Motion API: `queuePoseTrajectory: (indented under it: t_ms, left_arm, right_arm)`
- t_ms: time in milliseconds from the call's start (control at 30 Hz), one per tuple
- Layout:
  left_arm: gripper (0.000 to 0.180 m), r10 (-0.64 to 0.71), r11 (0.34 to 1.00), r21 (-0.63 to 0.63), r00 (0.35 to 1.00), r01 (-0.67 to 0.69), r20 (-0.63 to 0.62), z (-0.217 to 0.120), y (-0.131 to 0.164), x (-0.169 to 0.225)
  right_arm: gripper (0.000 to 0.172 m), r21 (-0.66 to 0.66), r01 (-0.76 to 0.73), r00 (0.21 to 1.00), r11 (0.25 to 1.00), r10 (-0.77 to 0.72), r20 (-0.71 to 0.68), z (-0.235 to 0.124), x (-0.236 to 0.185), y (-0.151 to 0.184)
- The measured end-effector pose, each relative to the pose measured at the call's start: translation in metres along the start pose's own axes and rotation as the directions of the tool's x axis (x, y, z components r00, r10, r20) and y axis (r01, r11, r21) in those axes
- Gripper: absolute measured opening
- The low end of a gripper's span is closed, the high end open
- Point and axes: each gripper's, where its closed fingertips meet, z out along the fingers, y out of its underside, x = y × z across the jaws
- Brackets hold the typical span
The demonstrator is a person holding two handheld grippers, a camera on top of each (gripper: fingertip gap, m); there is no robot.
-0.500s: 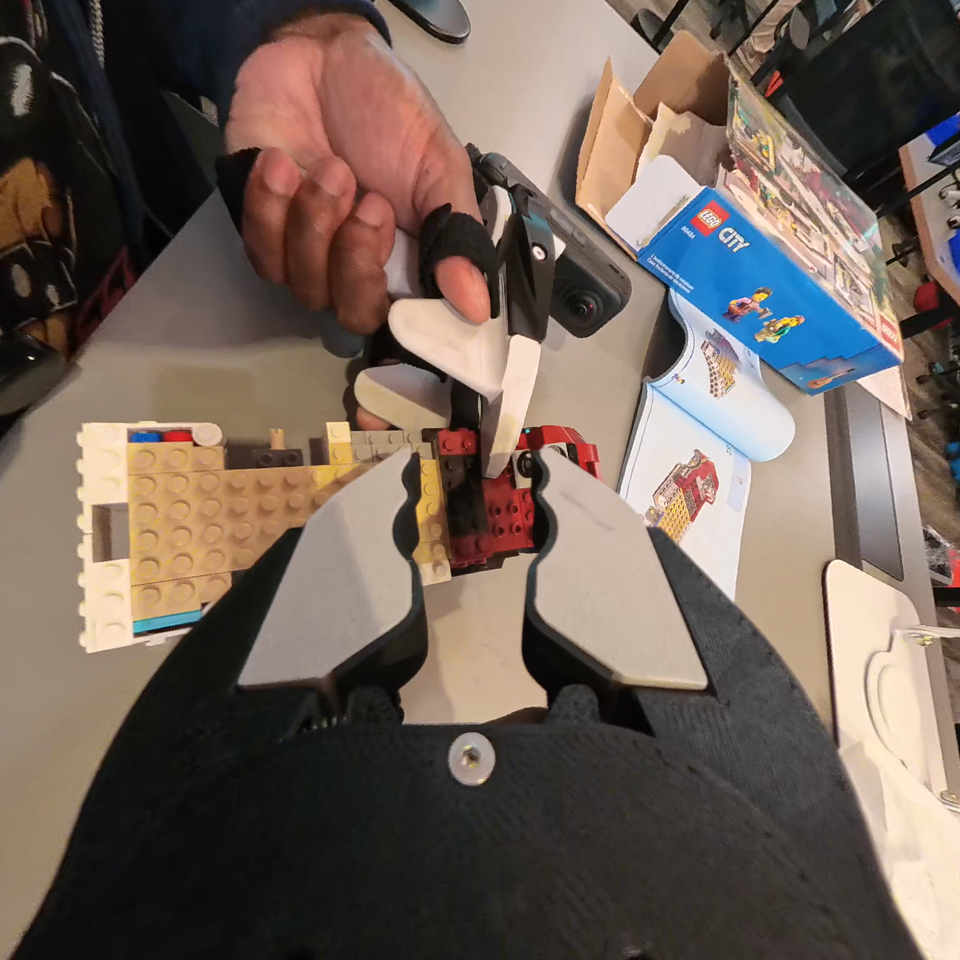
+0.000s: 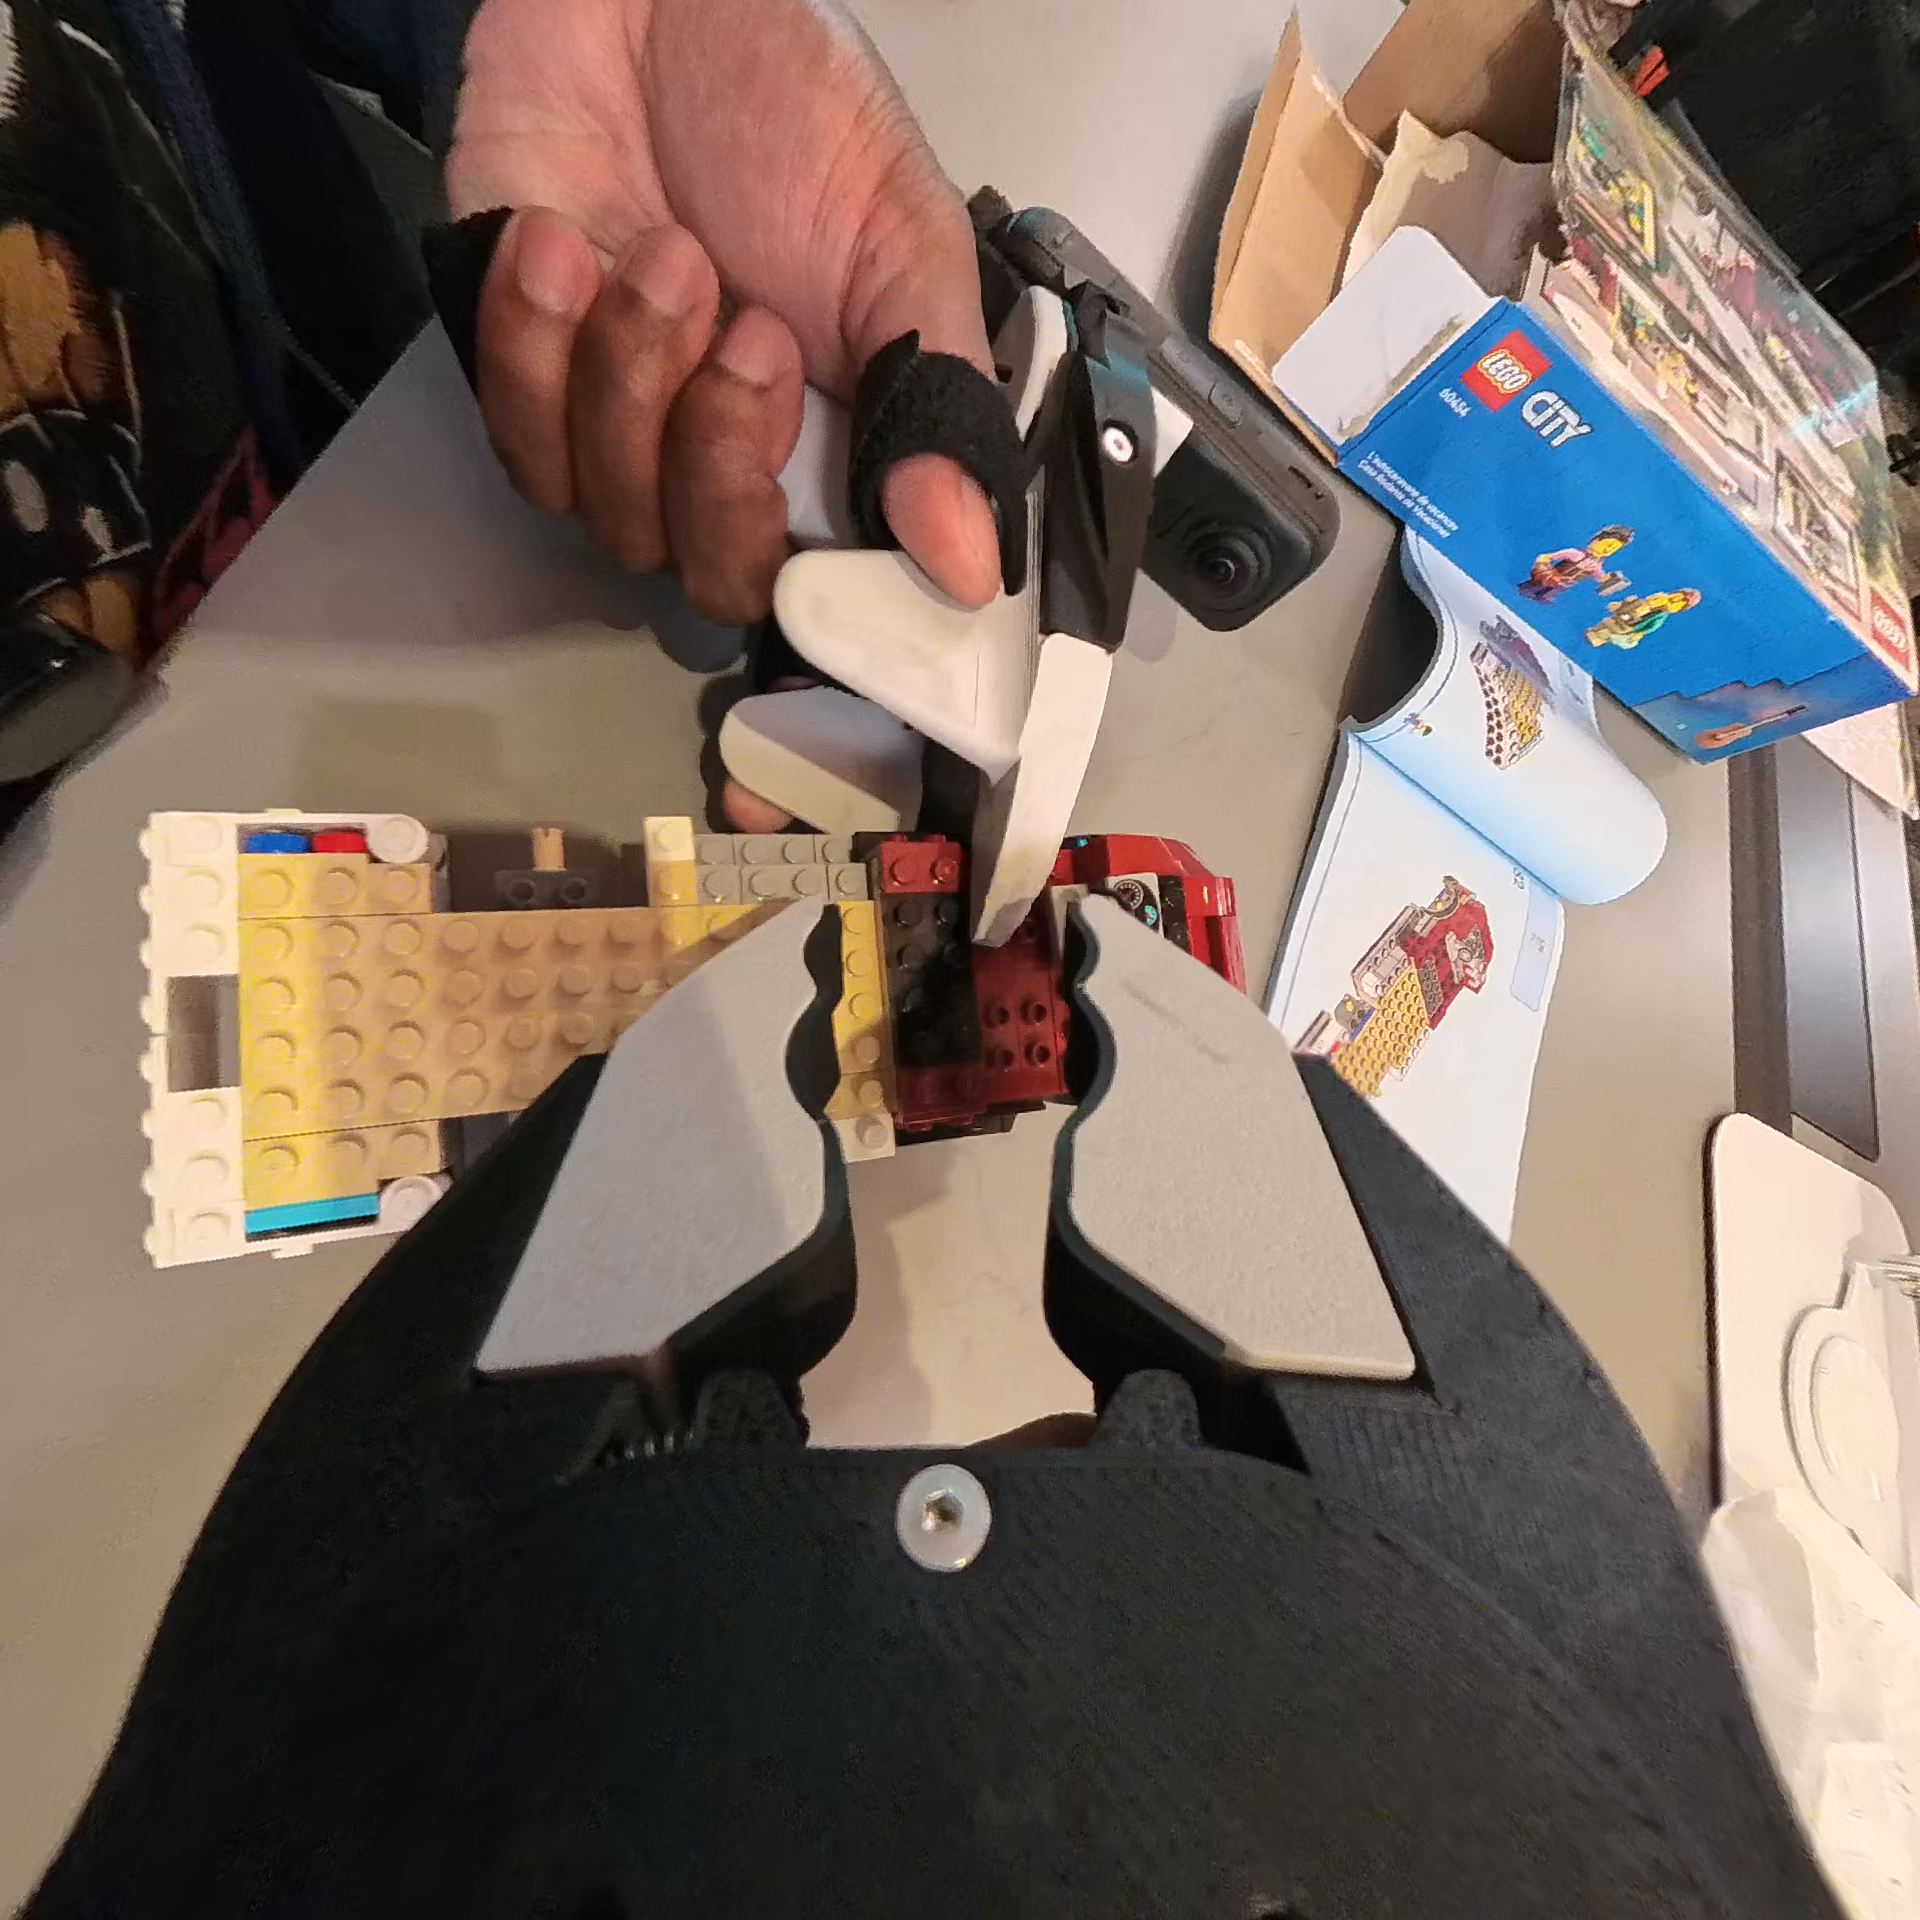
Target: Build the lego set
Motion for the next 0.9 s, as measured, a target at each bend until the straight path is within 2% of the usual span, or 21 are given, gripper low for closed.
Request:
queuePoseTrajectory:
  t_ms: [33, 600, 900]
  left_arm:
    - [0.032, 0.004, 1.0, -0.003, 1.0, -0.004, 0.004, 0.0003, 0.0005, -0.0002]
    - [0.032, 0.066, 0.998, -0.015, 0.998, -0.066, 0.019, 0.0039, 0.0032, 0.0041]
    - [0.031, -0.019, 1.0, 0.003, 1.0, 0.019, -0.021, 0.0047, 0.0032, 0.0015]
  right_arm:
    - [0.041, -0.001, -0.003, 1.0, 1.0, 0.003, 0.006, -0.0002, -0.0005, 0.0002]
    - [0.039, -0.03, -0.016, 0.997, 0.999, 0.018, 0.079, -0.0033, -0.0066, 0.0024]
    - [0.047, -0.027, -0.017, 0.996, 0.999, 0.019, 0.086, -0.0062, -0.0075, 0.001]
